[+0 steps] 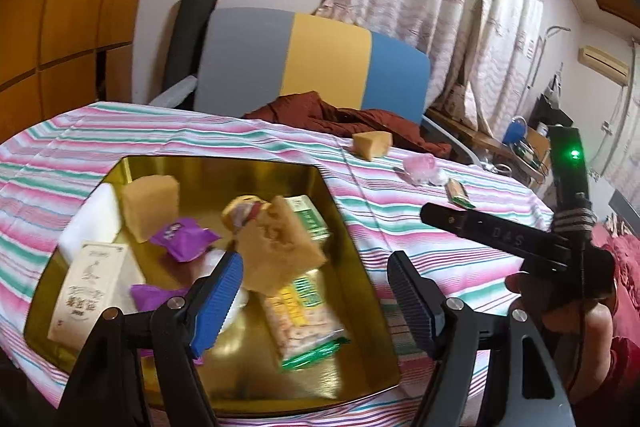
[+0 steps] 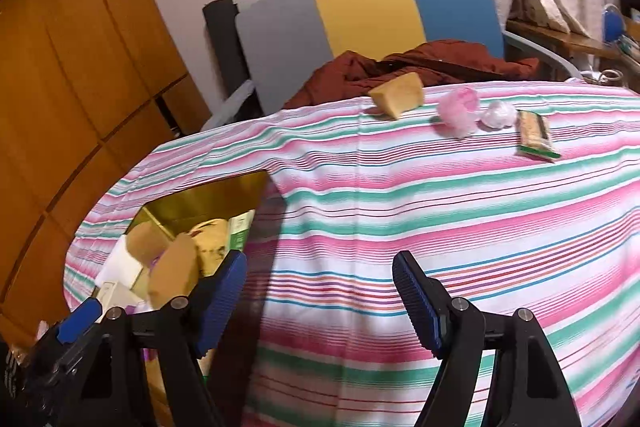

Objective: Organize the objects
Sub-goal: 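Move both open grippers from the tray back toward the table items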

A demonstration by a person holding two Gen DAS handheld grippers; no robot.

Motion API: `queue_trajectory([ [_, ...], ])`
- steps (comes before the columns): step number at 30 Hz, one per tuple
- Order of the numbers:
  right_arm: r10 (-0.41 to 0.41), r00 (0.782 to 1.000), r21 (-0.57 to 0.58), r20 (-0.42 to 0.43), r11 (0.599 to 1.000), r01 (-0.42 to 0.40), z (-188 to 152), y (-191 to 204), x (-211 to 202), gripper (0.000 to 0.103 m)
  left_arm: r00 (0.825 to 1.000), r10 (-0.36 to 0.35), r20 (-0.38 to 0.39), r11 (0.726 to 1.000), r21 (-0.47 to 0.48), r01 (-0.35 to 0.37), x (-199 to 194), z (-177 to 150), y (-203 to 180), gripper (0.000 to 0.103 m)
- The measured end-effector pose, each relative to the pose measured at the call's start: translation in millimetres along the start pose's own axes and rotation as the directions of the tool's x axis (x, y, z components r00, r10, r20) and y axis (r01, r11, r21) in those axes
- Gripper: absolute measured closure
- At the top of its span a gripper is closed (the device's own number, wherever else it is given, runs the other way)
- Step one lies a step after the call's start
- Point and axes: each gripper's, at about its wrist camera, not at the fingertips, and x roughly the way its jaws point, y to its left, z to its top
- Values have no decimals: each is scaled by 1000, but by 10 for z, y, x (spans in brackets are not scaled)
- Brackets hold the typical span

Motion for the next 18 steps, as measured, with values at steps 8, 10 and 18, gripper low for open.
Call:
queue_trajectory([
  [8, -143, 990, -23, -18, 990, 143, 10, -278, 63, 26, 998, -62, -29, 995, 81, 64, 110, 31, -364, 27],
  [10, -167, 986, -10, -26, 986, 167, 12, -385, 76, 26, 996, -78, -50, 992, 97, 82, 167, 27, -463, 27],
  [18, -258, 966, 40, -32, 965, 259, 70, -831, 95, 24, 984, -127, -122, 979, 144, 144, 376, -39, -808, 27],
])
